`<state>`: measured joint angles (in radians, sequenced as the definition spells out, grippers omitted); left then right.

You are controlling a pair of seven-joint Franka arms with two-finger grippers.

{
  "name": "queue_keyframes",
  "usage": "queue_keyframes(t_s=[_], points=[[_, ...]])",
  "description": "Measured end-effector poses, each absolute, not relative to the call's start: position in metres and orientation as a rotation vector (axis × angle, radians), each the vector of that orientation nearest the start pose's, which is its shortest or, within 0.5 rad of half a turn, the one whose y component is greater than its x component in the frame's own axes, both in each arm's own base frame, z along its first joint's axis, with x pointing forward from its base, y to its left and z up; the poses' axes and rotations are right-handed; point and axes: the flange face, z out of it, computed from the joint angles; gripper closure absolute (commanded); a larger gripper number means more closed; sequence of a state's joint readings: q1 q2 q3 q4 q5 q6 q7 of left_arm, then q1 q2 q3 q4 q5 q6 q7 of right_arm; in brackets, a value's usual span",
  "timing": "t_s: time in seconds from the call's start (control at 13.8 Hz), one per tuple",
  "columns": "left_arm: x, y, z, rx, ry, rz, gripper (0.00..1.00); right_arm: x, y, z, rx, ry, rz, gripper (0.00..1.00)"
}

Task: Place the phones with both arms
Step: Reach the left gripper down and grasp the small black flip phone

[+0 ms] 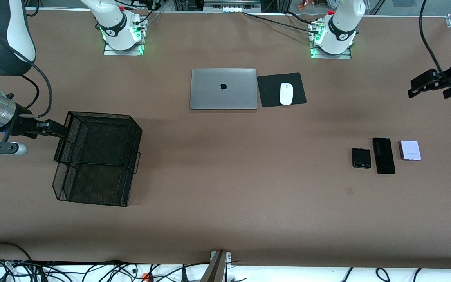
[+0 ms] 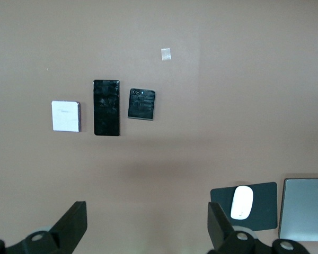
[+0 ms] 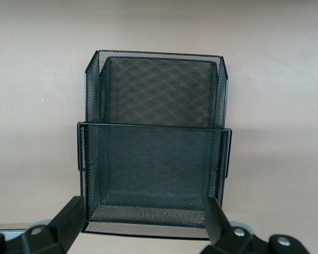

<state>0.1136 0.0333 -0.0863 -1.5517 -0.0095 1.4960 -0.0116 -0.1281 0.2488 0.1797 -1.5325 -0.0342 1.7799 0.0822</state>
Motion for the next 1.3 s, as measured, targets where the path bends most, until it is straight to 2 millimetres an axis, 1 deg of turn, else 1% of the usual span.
queue_keyframes(t_s=[0.14, 0.22, 0.29, 0.43, 0.65, 0.79, 0.94, 1.08, 1.3], points=[[0.563, 0.013, 0.596, -3.151, -0.071, 0.166, 0.00, 0.638, 0.019, 0.515, -3.131, 0.045, -0.003, 0.00], [0.569, 0.014, 0.586, -3.147, -0.076, 0.175, 0.00, 0.638, 0.019, 0.514, -3.131, 0.045, -0.003, 0.00], [0.577, 0.016, 0.571, -3.135, -0.077, 0.191, 0.00, 0.638, 0.019, 0.514, -3.131, 0.045, -0.003, 0.00], [0.600, 0.020, 0.528, -3.116, -0.070, 0.210, 0.00, 0.638, 0.018, 0.514, -3.131, 0.045, -0.003, 0.00], [0.635, 0.024, 0.453, -3.113, -0.034, 0.215, 0.00, 0.638, 0.018, 0.514, -3.131, 0.046, -0.003, 0.00], [0.648, 0.027, 0.408, -3.116, -0.001, 0.169, 0.00, 0.638, 0.018, 0.515, -3.131, 0.046, -0.003, 0.00], [0.647, 0.032, 0.369, -3.119, 0.012, 0.103, 0.00, 0.638, 0.018, 0.515, -3.131, 0.046, -0.003, 0.00], [0.641, 0.040, 0.330, -3.124, 0.037, 0.064, 0.00, 0.638, 0.018, 0.515, -3.131, 0.046, -0.003, 0.00], [0.632, 0.049, 0.271, -3.131, 0.168, 0.086, 0.00, 0.638, 0.018, 0.515, -3.131, 0.046, -0.003, 0.00]])
